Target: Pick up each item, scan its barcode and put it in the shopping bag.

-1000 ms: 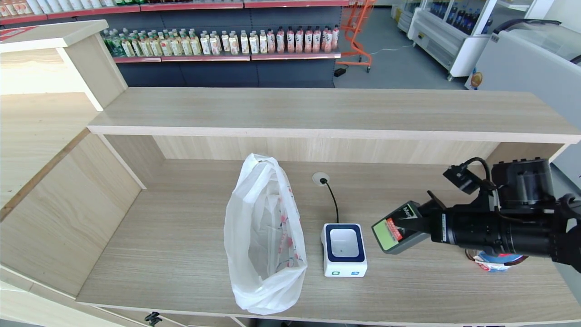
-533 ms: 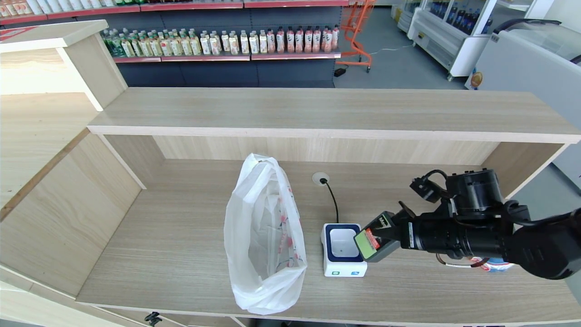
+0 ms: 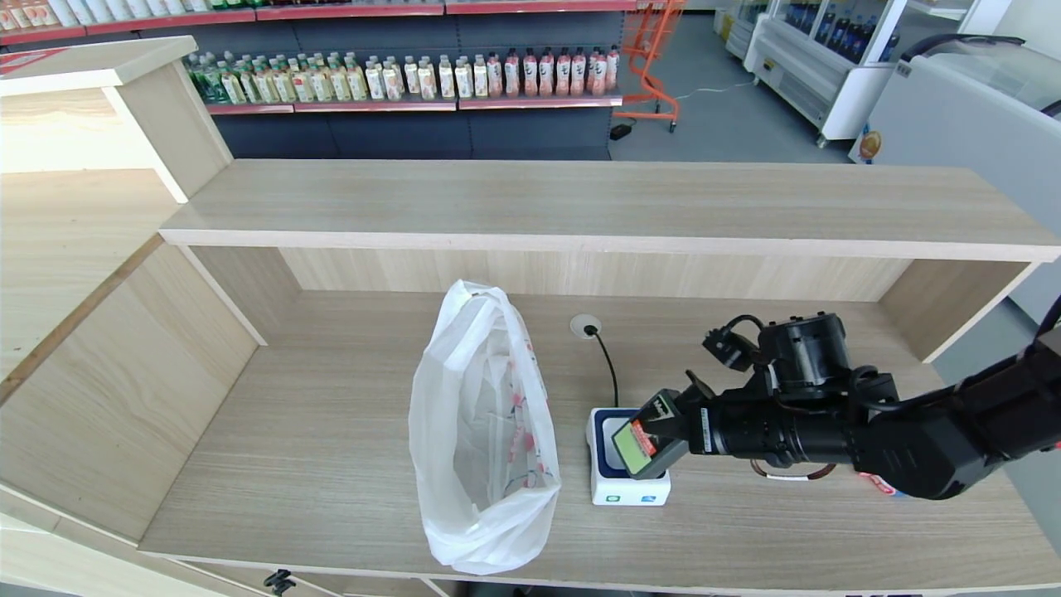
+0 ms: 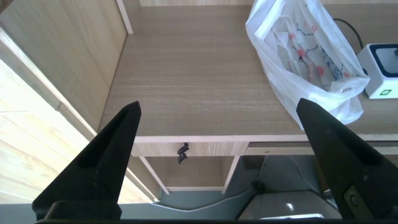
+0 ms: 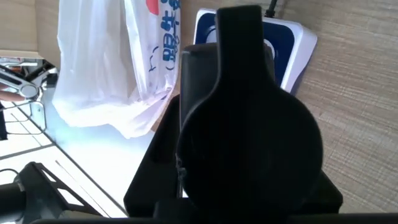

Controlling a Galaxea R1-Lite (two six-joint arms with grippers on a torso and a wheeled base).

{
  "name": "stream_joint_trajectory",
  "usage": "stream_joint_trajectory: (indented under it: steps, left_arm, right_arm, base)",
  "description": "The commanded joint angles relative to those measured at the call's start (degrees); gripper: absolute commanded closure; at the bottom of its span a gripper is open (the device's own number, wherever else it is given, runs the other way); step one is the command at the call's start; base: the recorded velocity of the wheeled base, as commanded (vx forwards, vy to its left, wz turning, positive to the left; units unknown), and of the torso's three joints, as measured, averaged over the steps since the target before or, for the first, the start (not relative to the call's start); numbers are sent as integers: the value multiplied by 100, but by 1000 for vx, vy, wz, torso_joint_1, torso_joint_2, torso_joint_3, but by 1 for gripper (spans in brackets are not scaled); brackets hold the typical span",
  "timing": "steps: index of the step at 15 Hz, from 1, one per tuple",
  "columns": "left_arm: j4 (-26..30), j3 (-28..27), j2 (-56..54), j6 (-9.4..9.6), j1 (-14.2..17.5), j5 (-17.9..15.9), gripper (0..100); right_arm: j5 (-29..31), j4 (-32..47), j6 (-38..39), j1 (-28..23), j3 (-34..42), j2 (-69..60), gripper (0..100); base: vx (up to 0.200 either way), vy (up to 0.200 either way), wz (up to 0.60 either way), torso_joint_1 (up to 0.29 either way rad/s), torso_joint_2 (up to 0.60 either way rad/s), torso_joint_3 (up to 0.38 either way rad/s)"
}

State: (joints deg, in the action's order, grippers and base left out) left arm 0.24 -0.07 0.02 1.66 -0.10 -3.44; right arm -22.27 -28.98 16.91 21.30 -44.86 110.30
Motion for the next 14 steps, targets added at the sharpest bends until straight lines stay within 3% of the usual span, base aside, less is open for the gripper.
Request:
stream_joint_trajectory:
  steps: [1, 9, 14]
  left_arm:
    - [2, -1, -2, 1, 1, 1, 0]
    - [2, -1, -2, 1, 1, 1, 0]
    - [2, 7, -2, 1, 1, 1, 0]
  right_arm:
    - [4, -91, -12, 68, -40, 238, 100]
    - [30, -187, -126, 147, -146, 202, 100]
    - [12, -99, -135, 103, -128, -1758, 100]
  base:
    - [0, 0, 0, 0, 0, 0]
    - [0, 0, 0, 0, 0, 0]
    - [0, 0, 0, 0, 0, 0]
